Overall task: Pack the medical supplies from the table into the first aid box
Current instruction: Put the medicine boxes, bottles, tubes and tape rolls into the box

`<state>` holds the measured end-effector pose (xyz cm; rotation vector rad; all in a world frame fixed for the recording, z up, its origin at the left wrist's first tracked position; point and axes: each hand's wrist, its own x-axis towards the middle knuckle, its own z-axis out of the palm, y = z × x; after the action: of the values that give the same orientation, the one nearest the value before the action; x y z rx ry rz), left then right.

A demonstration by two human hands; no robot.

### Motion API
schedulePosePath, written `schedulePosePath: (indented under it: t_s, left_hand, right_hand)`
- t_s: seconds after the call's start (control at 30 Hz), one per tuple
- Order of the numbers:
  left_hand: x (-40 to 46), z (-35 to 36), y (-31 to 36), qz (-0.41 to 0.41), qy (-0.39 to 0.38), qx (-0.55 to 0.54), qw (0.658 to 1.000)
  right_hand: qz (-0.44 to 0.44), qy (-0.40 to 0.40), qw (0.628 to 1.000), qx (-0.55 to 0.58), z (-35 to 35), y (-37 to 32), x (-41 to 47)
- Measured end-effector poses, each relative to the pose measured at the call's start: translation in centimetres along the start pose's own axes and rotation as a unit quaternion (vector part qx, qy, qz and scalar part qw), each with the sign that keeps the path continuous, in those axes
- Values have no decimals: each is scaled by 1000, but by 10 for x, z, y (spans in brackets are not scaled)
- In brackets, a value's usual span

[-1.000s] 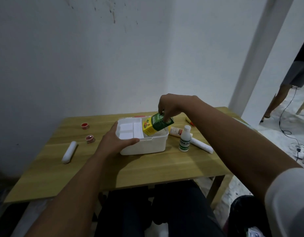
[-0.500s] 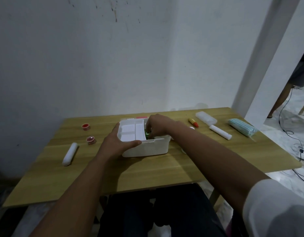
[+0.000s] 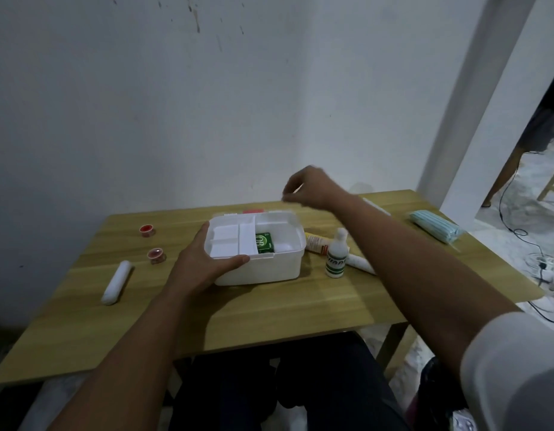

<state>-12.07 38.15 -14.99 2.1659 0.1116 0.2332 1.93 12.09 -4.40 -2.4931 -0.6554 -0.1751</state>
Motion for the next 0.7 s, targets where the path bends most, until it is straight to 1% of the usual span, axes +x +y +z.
schedulePosePath:
  t_s: [0.07,0.1,0.17,0.27,0.33,0.43,0.5,0.6,0.7]
  left_hand:
    - [0,0,0,-1,6,1,1000]
    - [0,0,-1,-1,10,-2,1000]
    - [3,2,-2,-4,18,-5,1000]
    - [10,6,-4,-6,23,-6,1000]
    - [14,8,-5,-1,24,-16,1000]
    - [18,9,-8,6,26,-18,999]
    - [19,9,-8,5,30,-18,999]
    - [21,12,-6,7,36,-18,999]
    - [20,13,-4,8,40,-15,999]
  right_hand:
    - [47,69,996,-6,-20,31,5]
    - [78,91,993,-19,-28,48,5]
    - [150,107,981,-56,-37,87,2]
    - [260,74,956,-113,-35,144,-9]
    - [304,36,940,-152,-27,174,-15]
    - [341,-23,918,-203,-15,195,-19]
    - [351,-42,908,-226,-10,198,-21]
    - [353,-37,901,-251,-6,196,-22]
    - [362,-22,899,-248,-5,195,-21]
